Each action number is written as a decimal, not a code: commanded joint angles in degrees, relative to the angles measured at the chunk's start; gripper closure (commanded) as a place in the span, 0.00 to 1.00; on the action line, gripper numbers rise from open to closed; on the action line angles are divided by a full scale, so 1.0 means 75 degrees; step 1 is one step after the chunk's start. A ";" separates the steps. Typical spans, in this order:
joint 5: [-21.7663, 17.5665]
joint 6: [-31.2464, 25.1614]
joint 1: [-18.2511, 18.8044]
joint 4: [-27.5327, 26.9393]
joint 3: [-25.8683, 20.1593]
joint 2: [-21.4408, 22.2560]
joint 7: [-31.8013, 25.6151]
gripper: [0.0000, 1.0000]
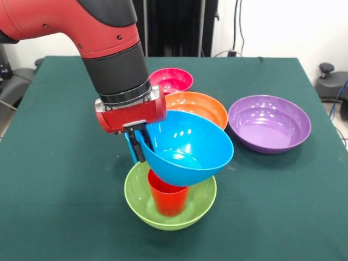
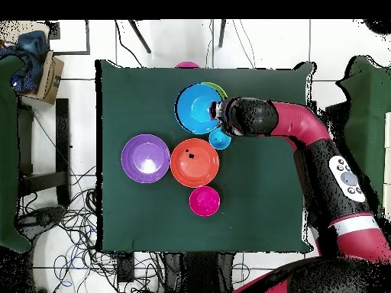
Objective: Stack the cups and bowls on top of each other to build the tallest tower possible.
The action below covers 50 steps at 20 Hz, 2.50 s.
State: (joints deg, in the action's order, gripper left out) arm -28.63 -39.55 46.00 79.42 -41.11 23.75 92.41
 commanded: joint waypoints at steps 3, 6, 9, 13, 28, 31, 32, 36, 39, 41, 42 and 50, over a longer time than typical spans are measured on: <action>-0.0262 0.0170 -0.0031 -0.0507 0.0493 -0.0447 -0.0232 1.00; -0.0280 0.0205 -0.0024 -0.0535 0.0493 -0.0484 -0.0244 1.00; -0.0289 0.0238 0.0015 -0.0539 0.0449 -0.0519 -0.0321 1.00; -0.0305 0.0204 0.0071 -0.0601 0.0375 -0.0624 -0.0523 1.00; -0.0272 -0.0177 0.0347 -0.0546 -0.0003 -0.0713 -0.1325 0.00; -0.0276 -0.0197 0.0366 -0.0538 -0.0029 -0.0699 -0.1326 0.00; -0.0275 -0.0206 0.0370 -0.0536 -0.0037 -0.0698 -0.1330 0.00; -0.0228 -0.0243 0.0414 -0.0490 -0.0100 -0.0657 -0.1364 0.00; -0.0210 -0.0282 0.0405 -0.0509 -0.0110 -0.0646 -0.1359 0.00; -0.0210 -0.0265 0.0409 -0.0497 -0.0117 -0.0641 -0.1352 0.00; -0.0207 -0.0277 0.0406 -0.0500 -0.0116 -0.0640 -0.1350 0.00; -0.0115 -0.0433 0.0454 -0.0487 -0.0149 -0.0553 -0.1356 0.00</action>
State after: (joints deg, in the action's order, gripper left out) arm -28.37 -39.53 49.62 77.90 -41.43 21.24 92.41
